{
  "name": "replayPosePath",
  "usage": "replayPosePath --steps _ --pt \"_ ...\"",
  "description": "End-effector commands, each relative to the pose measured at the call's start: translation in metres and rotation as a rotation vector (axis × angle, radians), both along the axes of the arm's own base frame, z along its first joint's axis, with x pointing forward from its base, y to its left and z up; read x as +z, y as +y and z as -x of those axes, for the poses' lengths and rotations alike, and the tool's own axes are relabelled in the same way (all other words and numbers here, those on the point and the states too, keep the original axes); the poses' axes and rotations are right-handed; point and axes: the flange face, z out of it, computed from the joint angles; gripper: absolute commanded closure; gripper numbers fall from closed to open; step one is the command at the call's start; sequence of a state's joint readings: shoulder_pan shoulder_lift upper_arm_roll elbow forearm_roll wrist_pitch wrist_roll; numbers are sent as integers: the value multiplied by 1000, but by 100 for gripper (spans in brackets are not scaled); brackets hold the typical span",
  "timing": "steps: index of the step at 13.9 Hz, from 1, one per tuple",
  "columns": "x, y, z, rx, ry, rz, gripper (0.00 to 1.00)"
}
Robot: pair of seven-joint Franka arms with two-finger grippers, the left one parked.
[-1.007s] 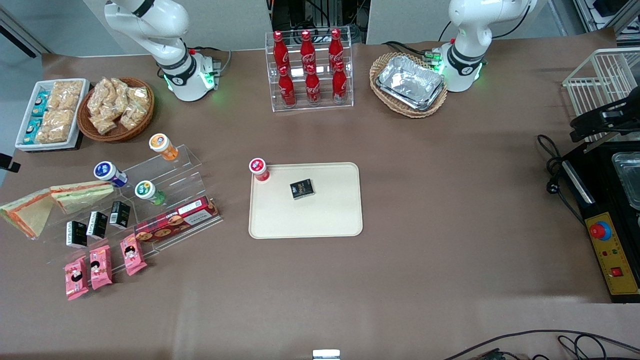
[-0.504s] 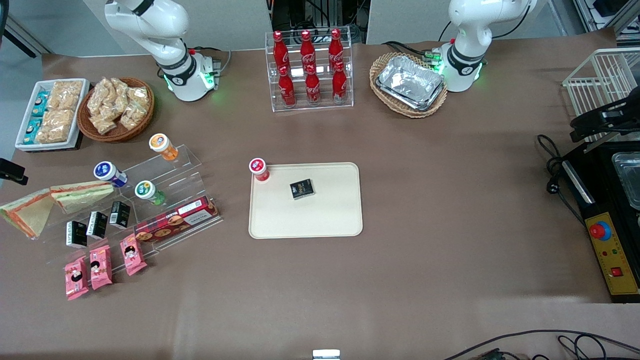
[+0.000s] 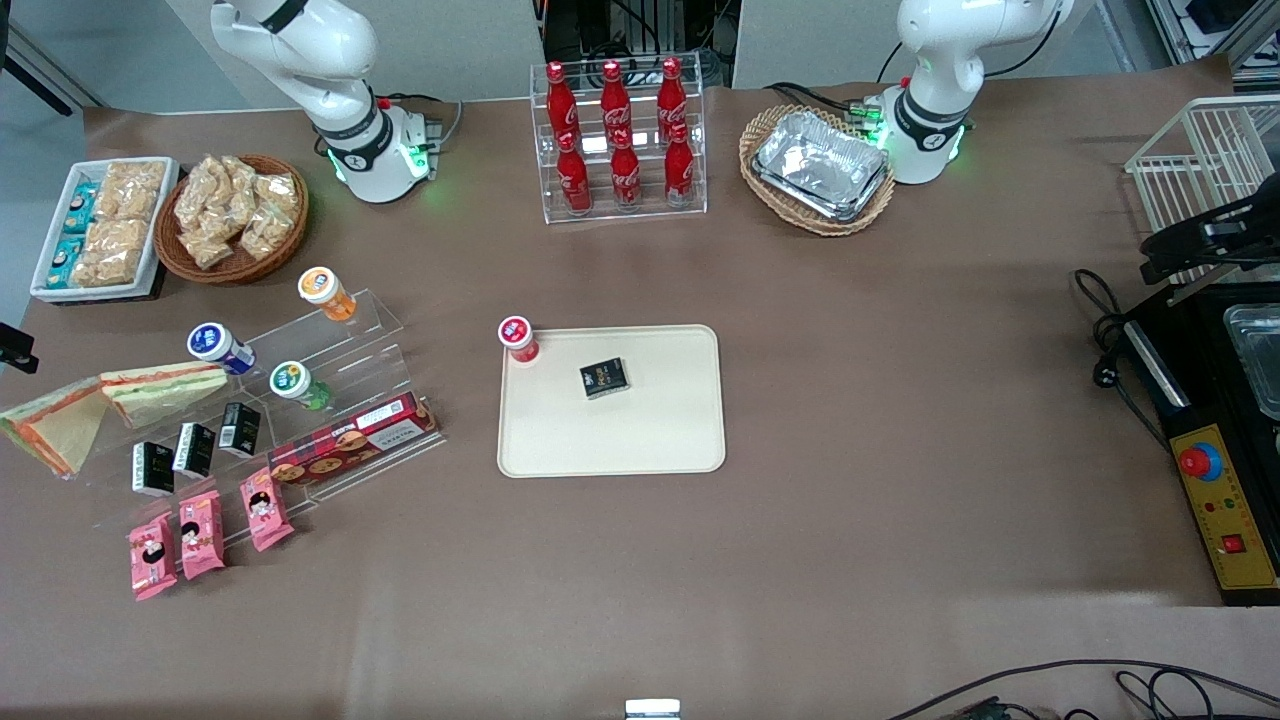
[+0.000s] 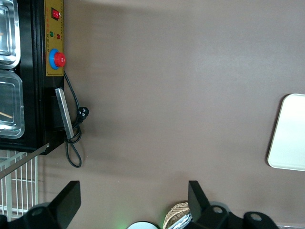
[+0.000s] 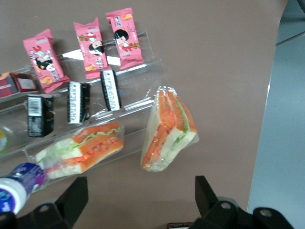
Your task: Place sandwich on tray
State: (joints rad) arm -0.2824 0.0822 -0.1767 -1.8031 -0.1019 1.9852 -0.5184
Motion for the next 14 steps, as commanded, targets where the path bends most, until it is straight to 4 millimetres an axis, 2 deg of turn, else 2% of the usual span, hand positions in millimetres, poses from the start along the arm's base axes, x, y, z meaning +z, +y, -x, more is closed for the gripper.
replayPosePath --steps 1,3,6,10,14 --pt "-16 -23 2 -12 -13 17 0" --pt "-25 -33 2 -22 -21 23 0" --pt "-44 -37 -7 -24 -37 7 0" --pt "-81 -42 -2 -49 -78 -16 0" --pt "-96 -45 -6 -36 -87 -6 0"
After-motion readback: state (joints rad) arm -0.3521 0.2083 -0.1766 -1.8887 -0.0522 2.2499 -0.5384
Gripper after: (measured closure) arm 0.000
